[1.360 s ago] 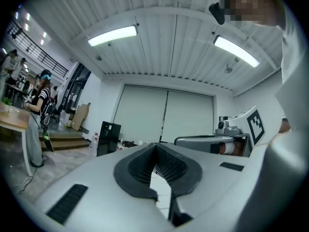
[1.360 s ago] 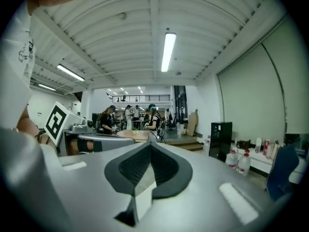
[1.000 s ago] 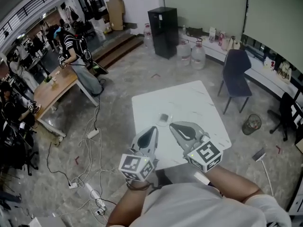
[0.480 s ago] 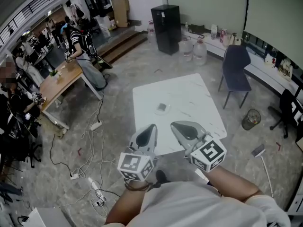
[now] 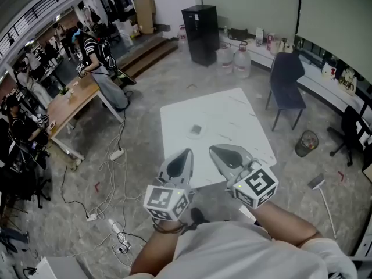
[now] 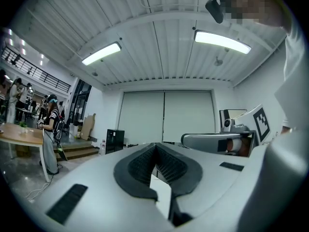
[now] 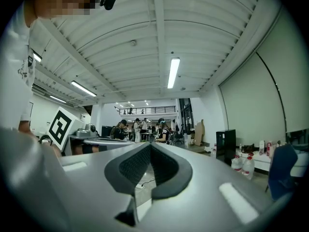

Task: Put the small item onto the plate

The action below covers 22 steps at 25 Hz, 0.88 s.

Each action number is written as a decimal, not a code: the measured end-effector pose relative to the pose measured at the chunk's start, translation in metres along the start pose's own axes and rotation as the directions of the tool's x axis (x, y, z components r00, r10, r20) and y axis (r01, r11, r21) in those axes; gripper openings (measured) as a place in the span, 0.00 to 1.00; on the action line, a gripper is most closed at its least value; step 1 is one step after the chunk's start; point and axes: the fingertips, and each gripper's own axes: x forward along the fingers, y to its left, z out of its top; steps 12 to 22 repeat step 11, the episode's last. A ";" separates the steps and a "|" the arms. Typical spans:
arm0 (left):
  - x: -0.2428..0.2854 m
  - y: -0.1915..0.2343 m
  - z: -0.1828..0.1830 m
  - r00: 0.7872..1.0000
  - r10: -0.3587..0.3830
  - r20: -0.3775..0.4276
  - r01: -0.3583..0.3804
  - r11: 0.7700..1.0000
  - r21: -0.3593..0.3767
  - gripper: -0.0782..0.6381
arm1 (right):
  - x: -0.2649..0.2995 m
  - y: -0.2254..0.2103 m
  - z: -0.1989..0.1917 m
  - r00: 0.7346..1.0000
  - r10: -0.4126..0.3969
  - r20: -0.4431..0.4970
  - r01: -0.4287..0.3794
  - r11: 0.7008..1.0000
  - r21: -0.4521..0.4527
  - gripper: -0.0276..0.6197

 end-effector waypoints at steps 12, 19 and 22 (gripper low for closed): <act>-0.012 -0.018 0.010 1.000 -0.011 0.020 0.011 1.000 0.008 0.12 | -0.015 0.011 0.008 1.000 0.007 0.001 -0.007 1.000 -0.025 0.05; -0.012 -0.018 0.010 1.000 -0.011 0.020 0.011 1.000 0.008 0.12 | -0.015 0.011 0.008 1.000 0.007 0.001 -0.007 1.000 -0.025 0.05; -0.012 -0.018 0.010 1.000 -0.011 0.020 0.011 1.000 0.008 0.12 | -0.015 0.011 0.008 1.000 0.007 0.001 -0.007 1.000 -0.025 0.05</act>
